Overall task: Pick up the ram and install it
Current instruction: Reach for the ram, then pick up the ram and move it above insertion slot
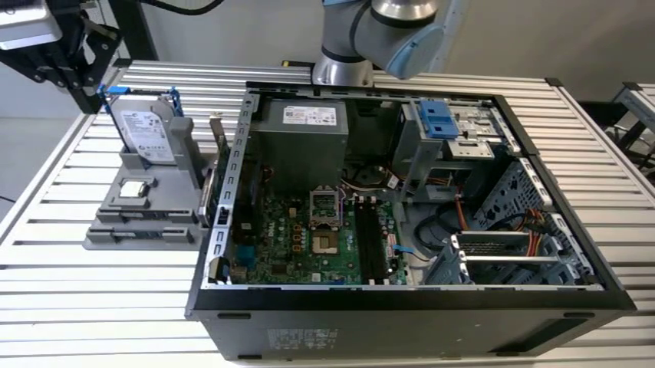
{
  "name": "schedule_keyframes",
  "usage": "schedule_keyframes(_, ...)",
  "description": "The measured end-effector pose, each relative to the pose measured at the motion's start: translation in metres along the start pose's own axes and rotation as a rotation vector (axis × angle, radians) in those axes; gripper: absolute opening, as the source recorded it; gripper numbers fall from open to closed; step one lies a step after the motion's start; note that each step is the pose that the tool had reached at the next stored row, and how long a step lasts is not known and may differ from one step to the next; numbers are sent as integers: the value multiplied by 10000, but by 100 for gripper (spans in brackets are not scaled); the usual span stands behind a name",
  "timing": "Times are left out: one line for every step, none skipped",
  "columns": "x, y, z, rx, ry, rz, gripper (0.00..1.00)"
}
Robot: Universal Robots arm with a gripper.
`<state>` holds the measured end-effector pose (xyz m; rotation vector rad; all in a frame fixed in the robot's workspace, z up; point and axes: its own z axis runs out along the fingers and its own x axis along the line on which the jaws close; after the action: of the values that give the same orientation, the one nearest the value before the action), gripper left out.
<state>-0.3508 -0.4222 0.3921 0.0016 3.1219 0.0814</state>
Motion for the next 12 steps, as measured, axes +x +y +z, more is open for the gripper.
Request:
schedule_keyframes(1, -23, -1, 0, 0, 10, 0)
schedule_keyframes(2, -61, -2, 1, -1, 28, 0)
schedule_keyframes(3, -86, -3, 1, -2, 41, 0)
schedule_keyframes(3, -106, -3, 1, -3, 53, 0)
schedule_keyframes(3, -130, -4, 2, -3, 68, 0)
schedule_keyframes(3, -151, -4, 2, -4, 84, 0)
schedule_keyframes(4, -171, -4, 2, -5, 104, 0)
schedule_keyframes(4, -190, -4, 3, -7, 128, 0)
schedule_keyframes(4, -206, -4, 3, -8, 156, 0)
schedule_keyframes(4, -221, -4, 3, -10, 190, 0)
schedule_keyframes(4, -232, -5, 4, -11, 219, 0)
schedule_keyframes(8, -237, -6, 5, -11, 237, 0)
